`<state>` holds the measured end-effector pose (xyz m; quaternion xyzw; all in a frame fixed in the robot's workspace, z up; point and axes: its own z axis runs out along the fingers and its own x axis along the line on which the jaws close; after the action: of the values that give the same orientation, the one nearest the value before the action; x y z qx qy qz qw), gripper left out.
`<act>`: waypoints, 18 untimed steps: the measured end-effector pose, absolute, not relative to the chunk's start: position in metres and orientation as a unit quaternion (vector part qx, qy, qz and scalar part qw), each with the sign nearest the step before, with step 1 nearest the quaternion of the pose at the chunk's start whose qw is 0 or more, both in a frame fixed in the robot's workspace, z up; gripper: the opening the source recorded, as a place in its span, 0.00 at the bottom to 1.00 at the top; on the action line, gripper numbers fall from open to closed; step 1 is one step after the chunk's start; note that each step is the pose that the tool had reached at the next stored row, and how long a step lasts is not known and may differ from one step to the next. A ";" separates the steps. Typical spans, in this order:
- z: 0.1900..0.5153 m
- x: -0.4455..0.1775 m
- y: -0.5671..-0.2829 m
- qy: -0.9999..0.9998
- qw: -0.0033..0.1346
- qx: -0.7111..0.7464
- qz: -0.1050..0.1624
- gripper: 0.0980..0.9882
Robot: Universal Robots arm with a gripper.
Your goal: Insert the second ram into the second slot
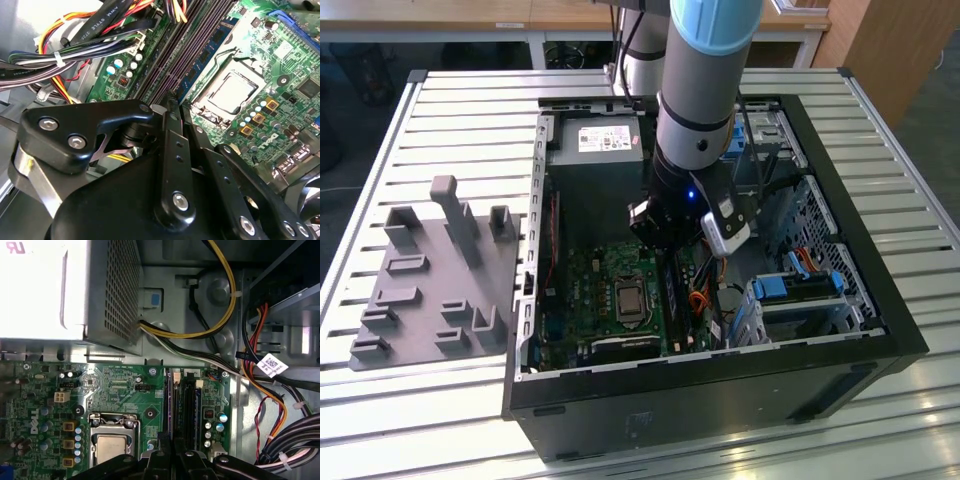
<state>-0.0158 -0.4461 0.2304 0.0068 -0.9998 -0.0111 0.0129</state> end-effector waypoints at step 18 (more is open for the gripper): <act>0.229 -0.016 -0.453 -1.000 0.013 -0.004 -0.011 0.04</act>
<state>-0.0156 -0.4527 0.2288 -0.0042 -0.9998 -0.0111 0.0128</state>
